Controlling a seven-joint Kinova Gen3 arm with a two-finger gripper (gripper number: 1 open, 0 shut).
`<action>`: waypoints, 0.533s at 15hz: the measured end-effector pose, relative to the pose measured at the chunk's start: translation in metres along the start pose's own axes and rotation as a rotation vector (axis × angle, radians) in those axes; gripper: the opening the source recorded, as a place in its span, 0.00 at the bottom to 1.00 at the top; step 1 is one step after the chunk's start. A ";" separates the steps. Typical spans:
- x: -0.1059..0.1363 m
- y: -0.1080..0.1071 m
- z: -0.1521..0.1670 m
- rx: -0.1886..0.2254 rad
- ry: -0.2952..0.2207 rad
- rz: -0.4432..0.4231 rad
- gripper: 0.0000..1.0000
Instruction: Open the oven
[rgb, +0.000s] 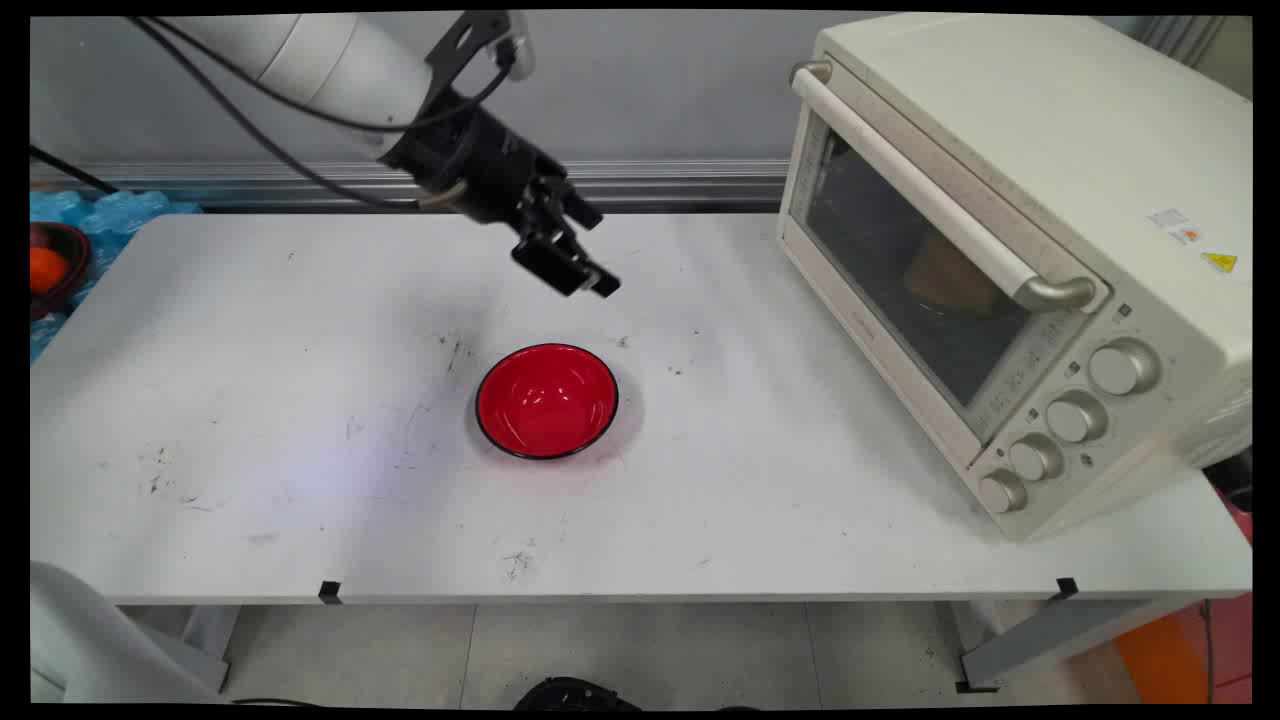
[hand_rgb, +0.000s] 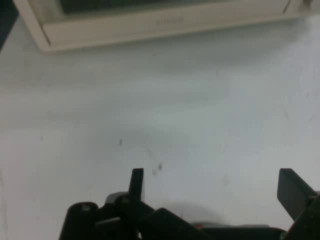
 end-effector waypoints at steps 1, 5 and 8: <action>0.009 0.002 -0.001 0.000 0.011 0.000 1.00; 0.044 0.006 -0.003 0.006 0.047 0.005 1.00; 0.072 0.008 -0.003 0.015 0.074 0.004 1.00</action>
